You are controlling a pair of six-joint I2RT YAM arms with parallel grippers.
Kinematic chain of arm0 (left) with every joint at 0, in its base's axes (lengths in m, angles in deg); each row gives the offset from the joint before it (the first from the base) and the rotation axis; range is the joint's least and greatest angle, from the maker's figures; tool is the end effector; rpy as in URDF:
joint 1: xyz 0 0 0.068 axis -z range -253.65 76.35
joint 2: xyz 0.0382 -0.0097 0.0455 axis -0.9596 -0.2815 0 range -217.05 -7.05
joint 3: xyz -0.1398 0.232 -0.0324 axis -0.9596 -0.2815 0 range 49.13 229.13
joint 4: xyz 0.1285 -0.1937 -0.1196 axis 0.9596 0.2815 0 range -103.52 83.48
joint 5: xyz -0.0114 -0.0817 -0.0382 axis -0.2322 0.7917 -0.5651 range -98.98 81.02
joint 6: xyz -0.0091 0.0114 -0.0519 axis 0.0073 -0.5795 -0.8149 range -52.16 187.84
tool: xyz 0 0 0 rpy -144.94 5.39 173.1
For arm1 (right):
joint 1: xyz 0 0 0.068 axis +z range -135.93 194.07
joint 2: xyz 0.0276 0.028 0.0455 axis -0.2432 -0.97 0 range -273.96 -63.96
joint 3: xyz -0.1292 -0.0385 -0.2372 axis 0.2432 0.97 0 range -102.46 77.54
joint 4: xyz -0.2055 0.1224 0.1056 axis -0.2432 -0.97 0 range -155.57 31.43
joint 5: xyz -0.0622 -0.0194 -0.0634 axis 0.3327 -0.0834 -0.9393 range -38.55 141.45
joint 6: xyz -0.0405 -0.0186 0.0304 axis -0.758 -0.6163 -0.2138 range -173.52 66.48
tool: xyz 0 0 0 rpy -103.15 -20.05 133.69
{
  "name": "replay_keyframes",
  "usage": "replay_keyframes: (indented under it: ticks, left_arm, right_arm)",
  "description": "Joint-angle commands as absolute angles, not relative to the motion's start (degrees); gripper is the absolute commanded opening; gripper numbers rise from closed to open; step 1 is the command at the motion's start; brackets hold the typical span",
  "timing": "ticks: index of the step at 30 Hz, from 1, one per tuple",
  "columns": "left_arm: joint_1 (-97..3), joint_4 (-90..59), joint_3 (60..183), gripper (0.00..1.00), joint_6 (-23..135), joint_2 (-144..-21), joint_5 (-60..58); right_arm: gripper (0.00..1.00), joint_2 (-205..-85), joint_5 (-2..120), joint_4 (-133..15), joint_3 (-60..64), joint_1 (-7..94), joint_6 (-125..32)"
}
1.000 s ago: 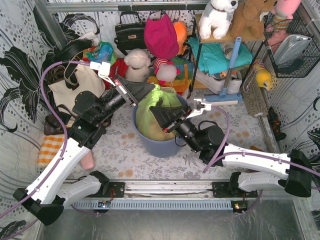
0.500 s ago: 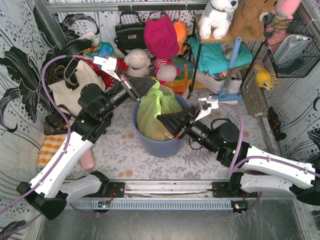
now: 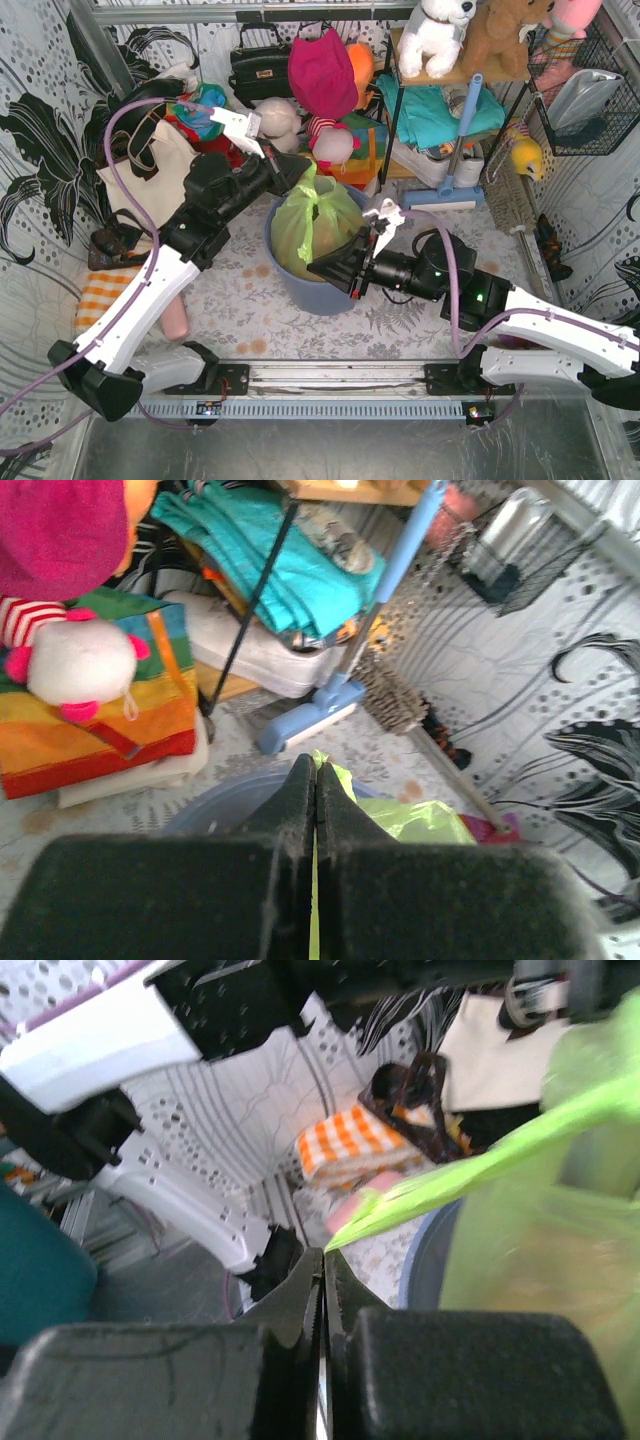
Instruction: Tie the trash bag
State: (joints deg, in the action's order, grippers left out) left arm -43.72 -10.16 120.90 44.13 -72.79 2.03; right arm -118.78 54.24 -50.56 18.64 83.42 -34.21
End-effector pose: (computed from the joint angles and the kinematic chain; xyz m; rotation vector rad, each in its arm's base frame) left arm 0.2200 -0.1345 0.4447 0.2459 1.5738 -0.8855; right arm 0.0744 0.2020 0.4295 -0.6711 1.3320 1.3141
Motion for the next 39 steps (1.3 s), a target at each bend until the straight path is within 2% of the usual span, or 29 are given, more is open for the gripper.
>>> replay_keyframes:
  ticks: [1,8,13,14,16,19,24,28,33,39]
  left_arm:
    - [-44.6,-10.8,122.4,0.00,50.8,-75.7,-2.8]
    - [-45.6,-10.8,124.1,0.00,52.6,-80.4,-2.3]
    - [-45.7,-11.3,124.0,0.00,51.9,-79.0,0.7]
    - [-45.7,-11.2,124.0,0.00,51.8,-78.6,1.4]
    - [-45.7,-10.3,124.3,0.00,51.8,-77.8,2.9]
    - [-45.8,-9.0,124.6,0.00,51.4,-76.2,4.1]
    - [-45.8,-8.1,125.0,0.00,51.0,-74.2,4.9]
    - [-45.8,-6.9,126.7,0.00,51.1,-73.7,7.2]
    - [-45.9,-5.3,128.9,0.00,51.0,-74.3,12.9]
    - [-45.8,-4.3,129.6,0.00,50.3,-74.9,17.9]
  right_arm:
    - [0.00,-119.7,61.8,-56.2,17.2,83.5,-34.1]
    - [0.00,-119.5,66.5,-57.6,21.0,83.6,-28.9]
    - [0.00,-115.0,57.5,-58.2,21.6,83.5,-33.5]
    - [0.02,-113.6,54.8,-57.1,22.4,83.5,-35.4]
    - [0.21,-110.5,50.8,-54.5,24.3,83.5,-39.8]
    - [0.42,-107.0,45.6,-51.4,26.4,83.5,-48.1]
    - [0.60,-107.0,40.9,-45.5,28.6,83.5,-67.9]
    - [0.70,-109.1,41.6,-37.6,32.2,83.5,-83.7]
    - [0.72,-112.8,45.1,-29.5,35.3,83.6,-97.7]
    - [0.73,-116.4,45.8,-16.7,37.9,83.5,-106.1]
